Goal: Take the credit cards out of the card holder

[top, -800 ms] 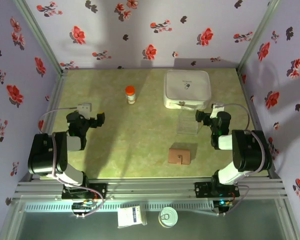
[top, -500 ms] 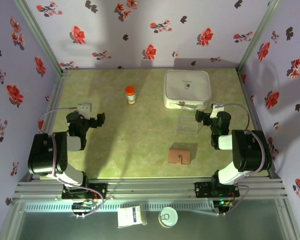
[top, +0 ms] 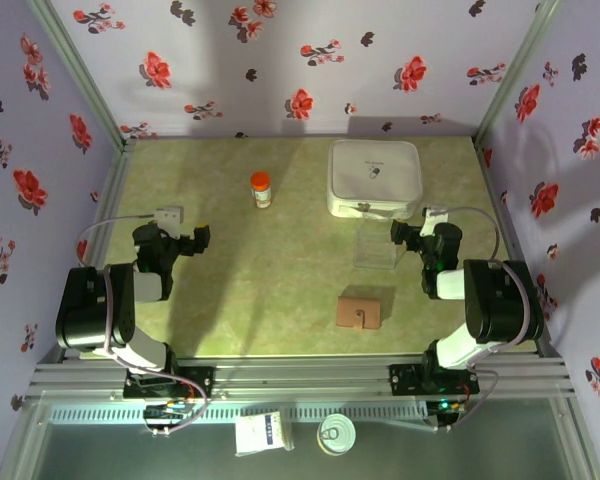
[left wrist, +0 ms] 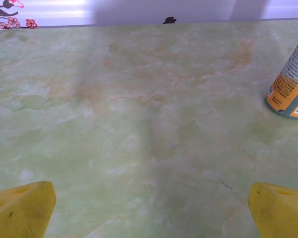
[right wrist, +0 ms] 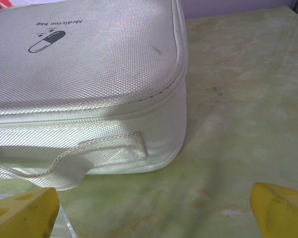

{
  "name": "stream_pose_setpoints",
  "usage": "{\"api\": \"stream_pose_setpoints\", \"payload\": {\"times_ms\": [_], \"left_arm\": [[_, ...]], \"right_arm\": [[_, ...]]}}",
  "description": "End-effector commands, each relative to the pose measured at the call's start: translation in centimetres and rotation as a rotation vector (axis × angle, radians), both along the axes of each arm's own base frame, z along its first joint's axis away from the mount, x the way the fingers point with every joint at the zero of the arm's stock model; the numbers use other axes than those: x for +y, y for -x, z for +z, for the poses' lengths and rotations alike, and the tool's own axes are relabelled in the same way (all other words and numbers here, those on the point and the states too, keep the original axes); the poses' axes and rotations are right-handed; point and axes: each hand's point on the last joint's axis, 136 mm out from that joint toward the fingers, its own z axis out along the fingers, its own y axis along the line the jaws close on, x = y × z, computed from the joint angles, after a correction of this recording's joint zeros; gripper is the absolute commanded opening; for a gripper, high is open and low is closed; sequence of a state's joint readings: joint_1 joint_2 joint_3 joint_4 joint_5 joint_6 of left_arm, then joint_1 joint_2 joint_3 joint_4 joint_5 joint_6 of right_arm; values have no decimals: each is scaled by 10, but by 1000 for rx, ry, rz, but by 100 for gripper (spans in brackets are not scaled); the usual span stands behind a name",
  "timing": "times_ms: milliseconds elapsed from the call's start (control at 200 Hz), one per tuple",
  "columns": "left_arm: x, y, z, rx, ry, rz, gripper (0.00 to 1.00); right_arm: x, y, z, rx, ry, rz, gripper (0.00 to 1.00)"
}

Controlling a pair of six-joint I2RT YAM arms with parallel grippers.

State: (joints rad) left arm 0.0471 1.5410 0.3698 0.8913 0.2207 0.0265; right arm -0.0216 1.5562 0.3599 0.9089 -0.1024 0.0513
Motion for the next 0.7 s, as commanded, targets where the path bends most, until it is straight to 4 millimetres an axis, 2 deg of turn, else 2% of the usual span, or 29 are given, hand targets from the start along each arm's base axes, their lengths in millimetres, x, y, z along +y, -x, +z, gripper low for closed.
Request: {"api": "stream_pose_setpoints", "payload": {"times_ms": [0,185,450,520,695], "left_arm": [[6,-3,7,-32,-14,23,100],[22,-7,6,-17,-12,115,100],[23,-6,8,-23,-21,132,100],[25,-3,16,-37,-36,158,100],[28,7,54,-44,-110,271,100]], "right_arm": [[-3,-5,7,-26,5,-10,99],[-7,-6,7,-22,7,-33,99],[-7,-5,10,-34,11,-32,99],[-11,-1,20,-55,13,-53,99],[-17,8,49,-11,8,-104,99]]}}
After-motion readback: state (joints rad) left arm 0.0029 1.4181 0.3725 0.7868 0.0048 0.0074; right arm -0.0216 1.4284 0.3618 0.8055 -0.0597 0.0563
